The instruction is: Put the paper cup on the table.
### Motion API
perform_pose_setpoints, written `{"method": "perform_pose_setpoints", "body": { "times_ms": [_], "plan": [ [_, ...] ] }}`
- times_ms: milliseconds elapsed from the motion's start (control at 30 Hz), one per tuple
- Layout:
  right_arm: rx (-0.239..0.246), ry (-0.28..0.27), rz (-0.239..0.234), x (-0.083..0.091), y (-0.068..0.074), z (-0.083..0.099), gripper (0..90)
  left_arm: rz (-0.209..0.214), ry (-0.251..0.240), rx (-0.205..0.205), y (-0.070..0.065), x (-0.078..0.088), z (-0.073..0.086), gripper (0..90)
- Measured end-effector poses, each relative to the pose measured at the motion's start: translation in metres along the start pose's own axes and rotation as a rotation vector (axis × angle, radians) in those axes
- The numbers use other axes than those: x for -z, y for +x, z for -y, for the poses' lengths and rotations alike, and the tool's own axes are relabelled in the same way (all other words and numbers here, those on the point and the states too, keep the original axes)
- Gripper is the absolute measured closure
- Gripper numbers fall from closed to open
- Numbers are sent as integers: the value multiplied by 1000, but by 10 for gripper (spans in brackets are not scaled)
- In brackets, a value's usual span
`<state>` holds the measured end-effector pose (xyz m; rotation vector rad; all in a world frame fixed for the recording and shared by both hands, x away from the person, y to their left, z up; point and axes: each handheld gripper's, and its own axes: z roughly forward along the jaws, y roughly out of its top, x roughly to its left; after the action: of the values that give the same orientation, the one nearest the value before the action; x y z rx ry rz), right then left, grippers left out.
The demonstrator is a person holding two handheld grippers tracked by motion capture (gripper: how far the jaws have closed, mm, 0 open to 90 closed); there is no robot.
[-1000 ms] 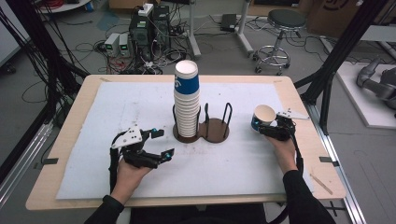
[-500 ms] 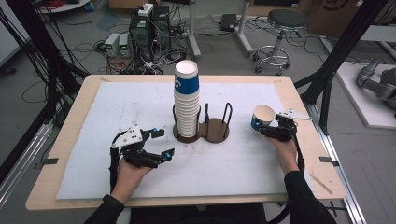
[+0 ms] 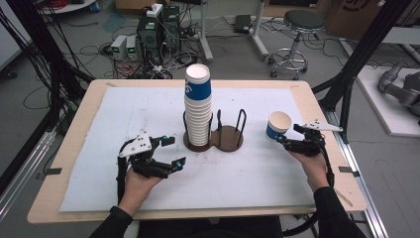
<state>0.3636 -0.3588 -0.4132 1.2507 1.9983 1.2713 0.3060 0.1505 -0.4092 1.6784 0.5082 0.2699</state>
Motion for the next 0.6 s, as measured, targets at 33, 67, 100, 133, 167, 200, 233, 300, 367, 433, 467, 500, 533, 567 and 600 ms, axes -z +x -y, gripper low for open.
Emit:
{"method": "perform_pose_setpoints", "body": {
  "times_ms": [33, 67, 100, 133, 167, 200, 233, 300, 367, 433, 467, 500, 533, 567, 600],
  "plan": [
    [0, -5, -10, 4, 0, 0, 136, 0, 1, 1, 0, 1, -1, 147],
    [4, -13, -13, 8, 1, 0, 136, -3, -2, 0, 0, 2, -1, 147],
    [7, -23, -21, 12, 2, 0, 136, -6, -5, -1, 0, 2, -2, 147],
    [9, -35, -31, 16, 2, 1, 136, -9, -4, -1, 0, 3, -3, 147],
    [7, -47, -36, 20, 3, 1, 136, -9, -7, 0, 0, 4, -5, 147],
    [5, -55, -45, 24, 4, 0, 137, -10, -8, -4, 0, 4, -6, 147],
    [6, -70, -55, 27, 5, 0, 136, -11, -10, -7, 0, 4, -8, 147],
    [12, -102, -73, 34, 9, -2, 136, -5, -18, -9, 0, 5, -12, 147],
    [20, -148, -101, 41, 13, -5, 136, 5, -25, -4, -1, 3, -16, 147],
    [23, -179, -132, 45, 17, -6, 136, 25, -19, -6, -1, 2, -20, 147],
    [34, -187, -155, 47, 20, -8, 137, 32, -18, -8, -1, 0, -22, 147],
    [53, -197, -176, 48, 23, -9, 137, 38, -19, -12, -2, 0, -24, 147],
    [63, -202, -195, 49, 26, -10, 137, 43, -22, -14, -3, -1, -25, 147],
    [73, -206, -217, 49, 29, -12, 136, 51, -21, -16, -3, -2, -27, 147],
    [88, -210, -245, 49, 32, -13, 137, 56, -16, -19, -4, -2, -28, 147]
  ]
}}
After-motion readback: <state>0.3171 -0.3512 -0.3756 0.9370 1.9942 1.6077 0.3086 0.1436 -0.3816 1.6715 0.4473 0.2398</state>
